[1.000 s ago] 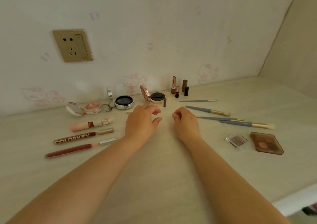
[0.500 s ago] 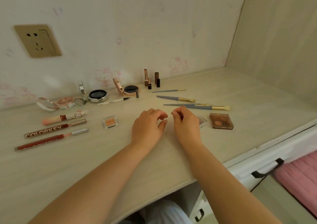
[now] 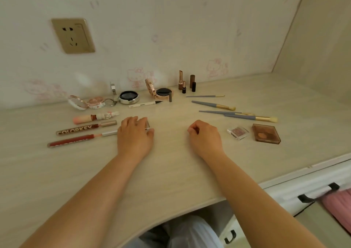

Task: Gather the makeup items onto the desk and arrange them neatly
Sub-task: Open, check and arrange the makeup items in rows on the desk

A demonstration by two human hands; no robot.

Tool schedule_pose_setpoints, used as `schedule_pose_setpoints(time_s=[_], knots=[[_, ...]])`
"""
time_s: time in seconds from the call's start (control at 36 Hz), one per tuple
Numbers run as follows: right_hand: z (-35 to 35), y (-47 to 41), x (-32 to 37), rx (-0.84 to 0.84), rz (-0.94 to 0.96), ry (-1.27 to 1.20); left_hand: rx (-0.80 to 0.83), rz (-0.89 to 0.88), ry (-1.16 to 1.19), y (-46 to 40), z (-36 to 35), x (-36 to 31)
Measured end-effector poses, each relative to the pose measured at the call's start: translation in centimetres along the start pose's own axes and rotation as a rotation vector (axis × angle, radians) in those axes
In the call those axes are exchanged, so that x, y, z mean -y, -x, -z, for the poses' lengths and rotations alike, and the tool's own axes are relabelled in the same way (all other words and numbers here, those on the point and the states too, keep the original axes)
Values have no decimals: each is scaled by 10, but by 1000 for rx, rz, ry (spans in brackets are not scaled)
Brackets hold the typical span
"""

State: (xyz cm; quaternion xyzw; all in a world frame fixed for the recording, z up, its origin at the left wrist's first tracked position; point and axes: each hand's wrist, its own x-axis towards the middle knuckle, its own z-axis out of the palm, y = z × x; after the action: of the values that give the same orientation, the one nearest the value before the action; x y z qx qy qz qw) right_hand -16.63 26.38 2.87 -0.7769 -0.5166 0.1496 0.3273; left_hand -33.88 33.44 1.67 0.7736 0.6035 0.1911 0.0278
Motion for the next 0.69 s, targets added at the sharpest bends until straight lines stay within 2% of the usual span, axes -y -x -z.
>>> schedule_pose_setpoints(time_s=[0.22, 0.33, 0.58, 0.69], knots=[[-3, 1, 4, 3, 5, 74, 12, 12, -5, 3, 3, -2], [-3, 1, 7, 15, -10, 48, -10, -32, 110, 5, 4, -4], [-26, 6, 43, 110, 66, -405, -45, -114, 582, 22, 13, -2], [-35, 8, 63, 245, 49, -596, -48, -100, 721, 24, 18, 11]])
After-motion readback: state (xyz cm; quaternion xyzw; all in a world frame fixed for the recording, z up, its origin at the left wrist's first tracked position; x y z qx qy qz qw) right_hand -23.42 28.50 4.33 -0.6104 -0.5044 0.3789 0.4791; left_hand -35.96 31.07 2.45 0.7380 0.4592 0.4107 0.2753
